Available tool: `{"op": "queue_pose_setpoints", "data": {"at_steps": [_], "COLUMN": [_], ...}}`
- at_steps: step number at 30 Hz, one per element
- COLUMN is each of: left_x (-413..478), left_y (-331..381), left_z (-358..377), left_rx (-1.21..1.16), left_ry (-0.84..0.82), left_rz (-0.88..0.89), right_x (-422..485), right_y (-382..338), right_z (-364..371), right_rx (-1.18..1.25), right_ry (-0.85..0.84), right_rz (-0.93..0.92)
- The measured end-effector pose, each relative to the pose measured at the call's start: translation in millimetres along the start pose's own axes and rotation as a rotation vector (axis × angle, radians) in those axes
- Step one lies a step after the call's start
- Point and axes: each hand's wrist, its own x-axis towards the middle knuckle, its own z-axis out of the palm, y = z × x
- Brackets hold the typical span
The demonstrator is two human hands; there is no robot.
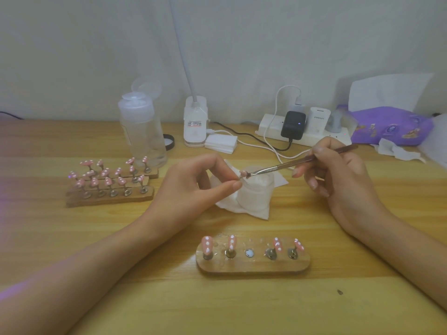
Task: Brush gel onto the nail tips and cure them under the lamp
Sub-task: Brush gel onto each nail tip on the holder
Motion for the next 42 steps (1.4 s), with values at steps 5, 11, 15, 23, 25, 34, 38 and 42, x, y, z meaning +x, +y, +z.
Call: {"op": "queue_pose_setpoints", "data": {"at_steps": [5,11,15,23,25,34,38,42], "left_x": [-0.7,-1.0,-0.8,-0.2,-0.1,0.0,-0.1,0.3], "left_y": [1.7,0.6,-0.1,0.4,-0.2,-1.4,-2.0,-1.9], "left_z": [-0.4,-0.6,-1.1,-0.2,0.2,0.1,-0.8,-0.9], "left_rx": [-0.017,0.002,0.009,0.028,0.037,0.081,0.094,0.09], "left_ry": [-0.002,-0.013,-0.01,-0.008,-0.006,0.004,0.012,0.015], "left_rz": [-0.007,-0.001,0.026,0.052,0.061,0.123,0.135,0.136], "right_x": [0.5,0.5,-0.3,-1.7,-1.4,-0.1,-1.0,-0.1], "right_y": [-1.7,0.1,0.0,-1.5,-0.6,0.6,-1.4,0.0], "right_z": [0.4,-1.4,0.3,-0.1,-0.9,-0.7,0.2,0.8], "right_rx": [0.05,0.058,0.018,0.015,-0.012,0.004,0.042,0.01], "right_ry": [-0.004,0.027,-0.014,-0.013,0.013,0.039,-0.026,0.008], "right_rz": [-0.014,0.012,0.004,-0.01,0.008,0.018,-0.014,0.027]}}
